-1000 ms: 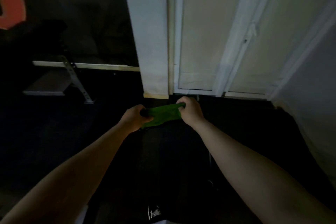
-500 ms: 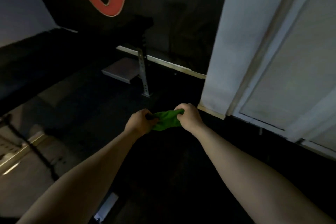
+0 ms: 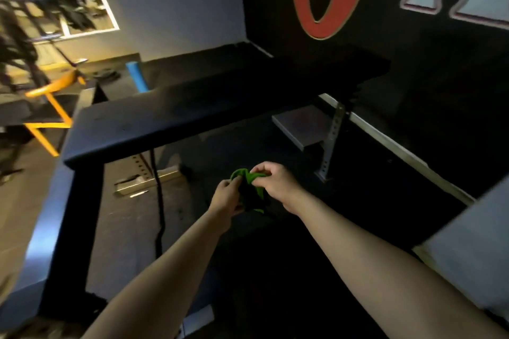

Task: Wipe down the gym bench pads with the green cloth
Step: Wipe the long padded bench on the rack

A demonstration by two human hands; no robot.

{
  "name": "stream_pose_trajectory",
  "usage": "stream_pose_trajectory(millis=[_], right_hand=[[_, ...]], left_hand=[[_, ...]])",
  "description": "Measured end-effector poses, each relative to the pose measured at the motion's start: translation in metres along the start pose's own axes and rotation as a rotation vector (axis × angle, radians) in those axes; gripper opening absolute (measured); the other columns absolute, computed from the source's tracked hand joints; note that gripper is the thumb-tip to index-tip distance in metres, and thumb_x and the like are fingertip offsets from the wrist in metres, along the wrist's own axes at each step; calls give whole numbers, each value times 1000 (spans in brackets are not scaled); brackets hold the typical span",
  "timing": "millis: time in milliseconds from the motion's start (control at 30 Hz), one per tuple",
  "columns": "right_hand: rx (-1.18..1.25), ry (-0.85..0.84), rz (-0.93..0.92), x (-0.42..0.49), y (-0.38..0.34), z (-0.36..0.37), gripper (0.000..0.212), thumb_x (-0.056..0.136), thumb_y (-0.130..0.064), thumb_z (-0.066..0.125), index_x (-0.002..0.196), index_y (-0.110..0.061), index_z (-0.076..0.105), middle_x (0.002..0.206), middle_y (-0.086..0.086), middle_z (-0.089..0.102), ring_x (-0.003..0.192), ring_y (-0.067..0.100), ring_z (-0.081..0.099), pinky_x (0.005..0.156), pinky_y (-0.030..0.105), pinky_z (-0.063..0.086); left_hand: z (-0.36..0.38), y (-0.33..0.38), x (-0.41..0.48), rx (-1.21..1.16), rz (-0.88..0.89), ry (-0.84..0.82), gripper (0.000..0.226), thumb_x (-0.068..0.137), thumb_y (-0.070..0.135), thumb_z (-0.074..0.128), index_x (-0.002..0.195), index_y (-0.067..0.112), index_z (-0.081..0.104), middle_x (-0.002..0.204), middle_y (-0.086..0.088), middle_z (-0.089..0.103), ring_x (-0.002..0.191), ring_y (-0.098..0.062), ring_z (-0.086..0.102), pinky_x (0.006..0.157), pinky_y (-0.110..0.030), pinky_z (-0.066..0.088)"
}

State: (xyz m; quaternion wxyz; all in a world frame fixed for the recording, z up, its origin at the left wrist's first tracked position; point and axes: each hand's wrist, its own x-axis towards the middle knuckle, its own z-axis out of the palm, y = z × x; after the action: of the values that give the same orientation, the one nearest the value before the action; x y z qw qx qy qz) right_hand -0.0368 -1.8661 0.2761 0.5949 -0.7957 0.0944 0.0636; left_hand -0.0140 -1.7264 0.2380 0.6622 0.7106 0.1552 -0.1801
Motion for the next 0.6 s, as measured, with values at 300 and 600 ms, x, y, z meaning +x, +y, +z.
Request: stream_pose_trajectory(millis=[300,600], right_hand=[[51,-469,-95,125,-57,62,23,95,-13,57,112,-17,71,106,4,71,97,16,68,80,26,57],[121,-535,-60,243,-115,179,22,101,-33,52,122,-27,56,114,0,63,101,16,62,80,34,54]], left_hand=[[-73,51,71,-369,225,220,31,99,30,60,123,10,58,118,-22,68,95,-29,71,73,-39,59],[-184,106,146,-542,394,531,26,104,12,50,124,-4,48,111,-28,62,86,-30,69,69,-38,61]])
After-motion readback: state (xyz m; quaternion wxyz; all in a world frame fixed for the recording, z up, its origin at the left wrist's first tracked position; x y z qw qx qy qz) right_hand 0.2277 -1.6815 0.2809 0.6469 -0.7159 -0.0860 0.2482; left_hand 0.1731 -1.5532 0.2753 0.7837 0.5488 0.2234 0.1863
